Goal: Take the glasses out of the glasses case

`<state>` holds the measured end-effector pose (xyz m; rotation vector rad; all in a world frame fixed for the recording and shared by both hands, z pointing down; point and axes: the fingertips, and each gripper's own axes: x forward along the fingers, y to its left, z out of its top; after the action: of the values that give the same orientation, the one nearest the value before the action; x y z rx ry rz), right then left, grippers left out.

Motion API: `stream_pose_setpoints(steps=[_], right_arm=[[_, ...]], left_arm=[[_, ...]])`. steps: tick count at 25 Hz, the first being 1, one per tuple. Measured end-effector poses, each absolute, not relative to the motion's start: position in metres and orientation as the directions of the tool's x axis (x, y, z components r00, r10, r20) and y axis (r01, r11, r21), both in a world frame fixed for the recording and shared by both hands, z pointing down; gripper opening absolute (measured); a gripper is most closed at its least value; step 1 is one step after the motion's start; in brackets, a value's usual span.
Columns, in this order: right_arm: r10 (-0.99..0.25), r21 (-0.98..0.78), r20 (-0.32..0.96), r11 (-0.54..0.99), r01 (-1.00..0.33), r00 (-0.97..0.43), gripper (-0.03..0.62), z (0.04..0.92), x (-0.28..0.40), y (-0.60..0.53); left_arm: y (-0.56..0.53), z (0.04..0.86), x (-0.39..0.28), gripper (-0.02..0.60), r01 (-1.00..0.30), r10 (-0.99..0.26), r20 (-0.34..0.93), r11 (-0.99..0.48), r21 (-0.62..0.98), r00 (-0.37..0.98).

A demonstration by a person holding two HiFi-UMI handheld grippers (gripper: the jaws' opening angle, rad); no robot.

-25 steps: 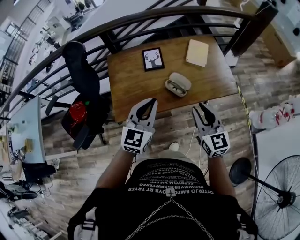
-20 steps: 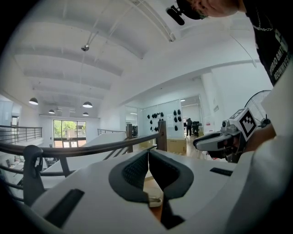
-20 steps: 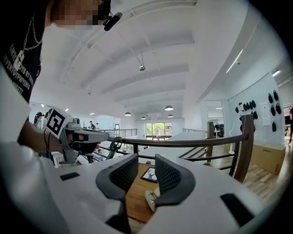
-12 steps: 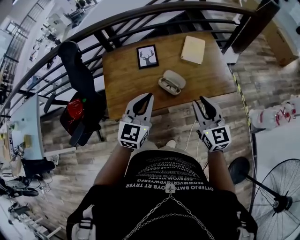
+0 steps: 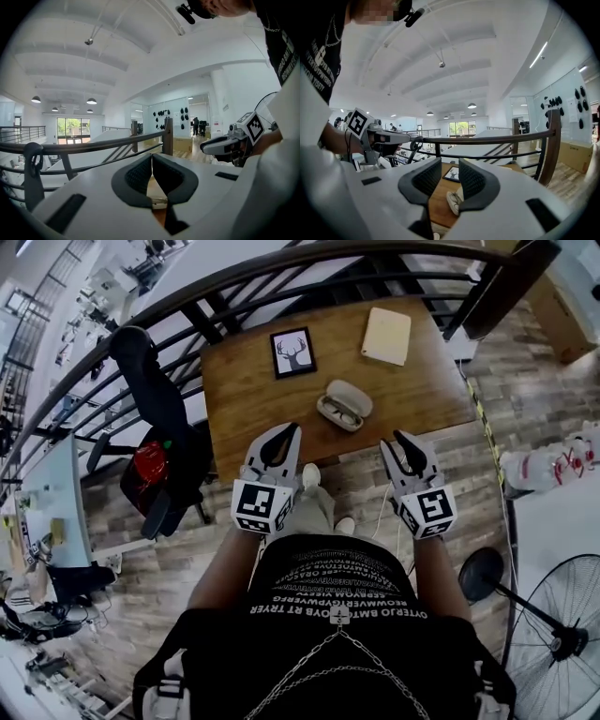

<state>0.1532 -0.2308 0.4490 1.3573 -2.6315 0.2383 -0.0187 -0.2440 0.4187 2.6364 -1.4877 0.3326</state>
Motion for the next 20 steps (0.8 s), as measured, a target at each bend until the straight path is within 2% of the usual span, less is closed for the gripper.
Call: stream_pose_setpoints(steps=[14, 20], right_arm=[[-0.788, -0.066, 0.298, 0.546, -0.835, -0.539, 0.103, 0.483, 0.118, -0.333], [-0.767, -0.086, 0.367, 0.536, -0.84, -0.526, 0.103, 0.518, 0.109, -0.371]], left_arm=[[-0.361, 0.427, -0.033, 0.029, -0.809, -0.79, 0.232, -0.588, -0.021, 0.568], [-0.406, 0.437, -0.042, 0.029, -0.801, -0.775, 0.255, -0.599, -0.002, 0.579]])
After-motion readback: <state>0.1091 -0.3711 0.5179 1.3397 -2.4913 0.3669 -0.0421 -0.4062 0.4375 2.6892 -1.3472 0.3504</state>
